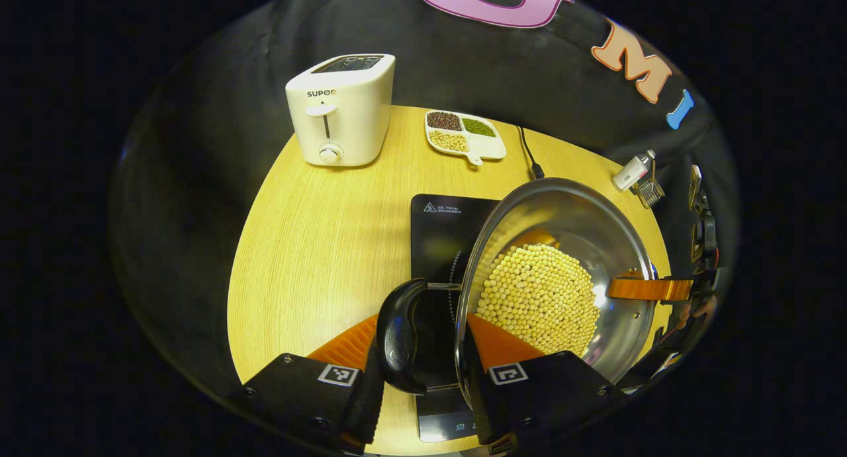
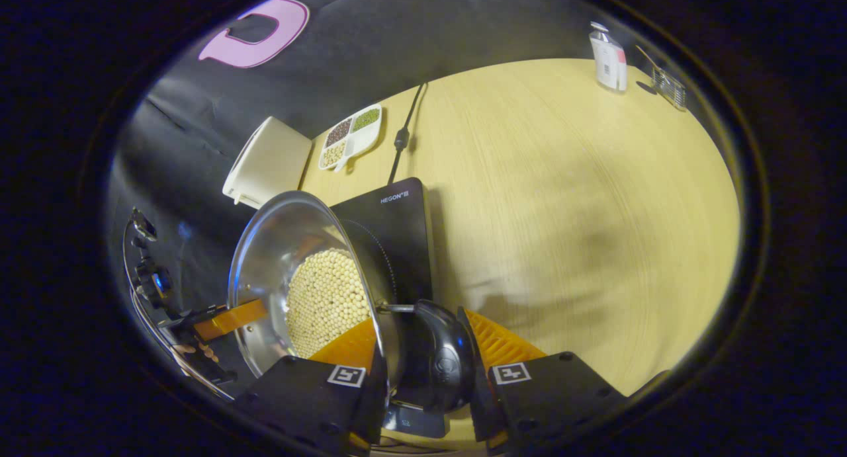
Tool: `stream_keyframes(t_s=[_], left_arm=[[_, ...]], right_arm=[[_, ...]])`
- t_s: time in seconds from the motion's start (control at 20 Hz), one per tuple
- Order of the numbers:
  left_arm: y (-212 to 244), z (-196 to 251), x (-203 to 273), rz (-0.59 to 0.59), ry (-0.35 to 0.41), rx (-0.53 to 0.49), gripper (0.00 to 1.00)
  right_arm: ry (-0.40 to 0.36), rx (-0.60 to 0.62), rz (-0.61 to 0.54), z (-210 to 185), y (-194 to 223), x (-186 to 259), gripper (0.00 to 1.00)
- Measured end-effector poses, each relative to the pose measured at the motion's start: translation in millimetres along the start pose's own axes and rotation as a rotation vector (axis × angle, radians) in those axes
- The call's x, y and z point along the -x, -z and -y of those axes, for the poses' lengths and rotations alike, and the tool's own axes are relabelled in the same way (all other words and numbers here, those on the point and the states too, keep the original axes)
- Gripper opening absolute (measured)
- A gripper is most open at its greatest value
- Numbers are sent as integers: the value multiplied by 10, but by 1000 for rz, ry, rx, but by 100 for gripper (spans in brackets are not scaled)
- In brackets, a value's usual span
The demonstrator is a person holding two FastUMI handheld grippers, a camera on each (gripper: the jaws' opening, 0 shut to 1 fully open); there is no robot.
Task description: First push the handle of the pot to place it horizontally, then grasp the pot with both hands and set it on the induction cooktop.
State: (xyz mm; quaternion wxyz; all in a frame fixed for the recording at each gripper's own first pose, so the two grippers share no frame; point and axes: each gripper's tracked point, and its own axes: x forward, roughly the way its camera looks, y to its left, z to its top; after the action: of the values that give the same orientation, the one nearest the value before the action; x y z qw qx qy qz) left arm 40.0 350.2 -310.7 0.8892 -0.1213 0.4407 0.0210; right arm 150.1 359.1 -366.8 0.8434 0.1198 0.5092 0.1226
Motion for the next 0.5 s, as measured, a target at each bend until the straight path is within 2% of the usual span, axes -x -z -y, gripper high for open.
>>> stream_keyframes(t_s=[0.5], left_arm=[[17, -4, 20, 2, 8, 5, 59]], right_arm=[[-4, 18, 6, -27, -45, -57, 51]])
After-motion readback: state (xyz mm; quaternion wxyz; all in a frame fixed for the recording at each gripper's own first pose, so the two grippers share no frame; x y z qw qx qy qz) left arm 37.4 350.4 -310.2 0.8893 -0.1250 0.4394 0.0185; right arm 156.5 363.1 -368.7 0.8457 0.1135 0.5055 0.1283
